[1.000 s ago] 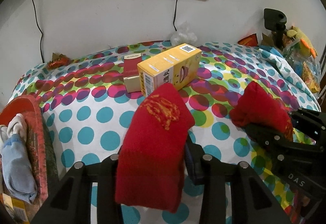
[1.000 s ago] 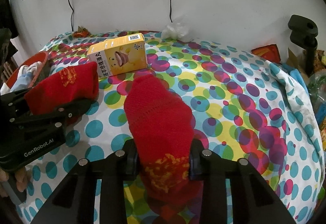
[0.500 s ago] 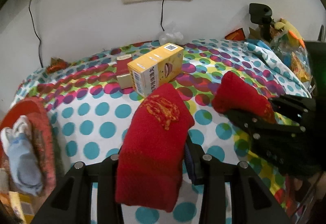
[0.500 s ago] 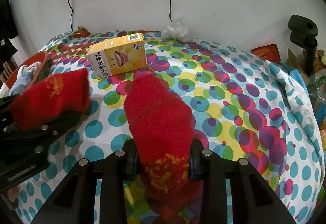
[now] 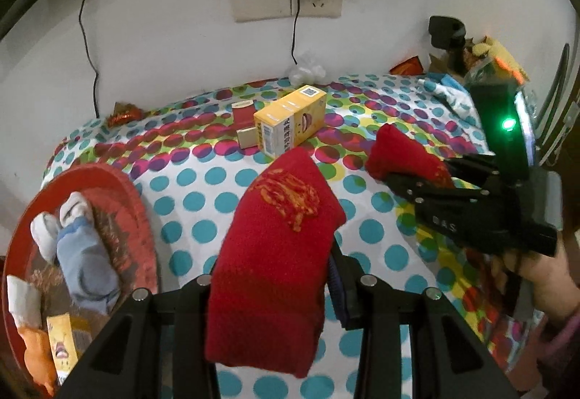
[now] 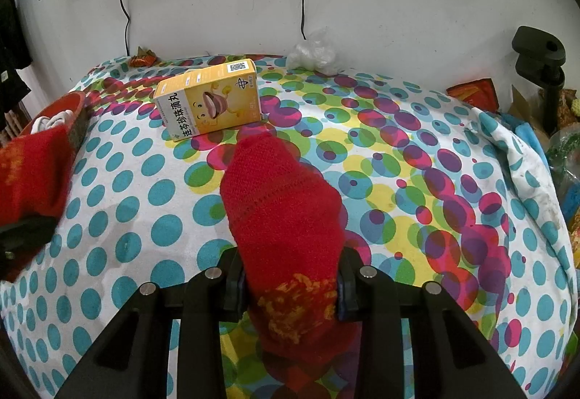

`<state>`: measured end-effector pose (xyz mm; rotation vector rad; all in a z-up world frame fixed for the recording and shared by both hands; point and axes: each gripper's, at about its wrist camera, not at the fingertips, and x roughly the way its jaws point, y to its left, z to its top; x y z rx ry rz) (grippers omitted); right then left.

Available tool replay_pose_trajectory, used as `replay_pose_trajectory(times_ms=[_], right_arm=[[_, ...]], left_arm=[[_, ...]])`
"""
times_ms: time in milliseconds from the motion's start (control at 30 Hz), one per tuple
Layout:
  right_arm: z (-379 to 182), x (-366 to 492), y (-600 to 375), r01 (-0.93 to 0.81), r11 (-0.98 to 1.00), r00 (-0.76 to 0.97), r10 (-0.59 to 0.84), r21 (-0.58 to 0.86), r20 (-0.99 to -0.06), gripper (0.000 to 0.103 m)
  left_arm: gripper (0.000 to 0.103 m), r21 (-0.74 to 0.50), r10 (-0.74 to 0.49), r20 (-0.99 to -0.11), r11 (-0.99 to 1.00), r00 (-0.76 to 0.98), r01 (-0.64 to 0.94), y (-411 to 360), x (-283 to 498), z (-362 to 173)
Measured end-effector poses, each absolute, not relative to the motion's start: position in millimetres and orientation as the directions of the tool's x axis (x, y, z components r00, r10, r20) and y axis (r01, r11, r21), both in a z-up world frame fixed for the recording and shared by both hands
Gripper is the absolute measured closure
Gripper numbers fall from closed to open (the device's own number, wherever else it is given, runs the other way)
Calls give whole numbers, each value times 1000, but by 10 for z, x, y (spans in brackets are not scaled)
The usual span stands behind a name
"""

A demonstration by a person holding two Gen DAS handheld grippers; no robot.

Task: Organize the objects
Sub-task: 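Carry the red sock toward the red tray with the left gripper while the right gripper holds its sock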

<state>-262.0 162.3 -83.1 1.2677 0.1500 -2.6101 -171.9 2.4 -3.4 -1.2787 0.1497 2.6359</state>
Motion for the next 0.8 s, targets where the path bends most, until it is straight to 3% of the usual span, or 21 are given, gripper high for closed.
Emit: replay_pose_trajectory(times_ms=[233,567,800], right_arm=[[-832,-2619,1619,254,-967,-597,-164,9,-785,69],[-834,-2620,1615,251,-968,-598,-162,9,-785,69],[-832,-2624,1618,251,-968,-598,-162,8,-785,69]], left_arm=[[64,44,72,-780,-985,-622,-170,-387,-1562,176],[64,152,-118,-782,-988,-612,-3,-1237,-1480,306],[64,131,-160,-808,-987,-566,92,-1741,-1516,206]])
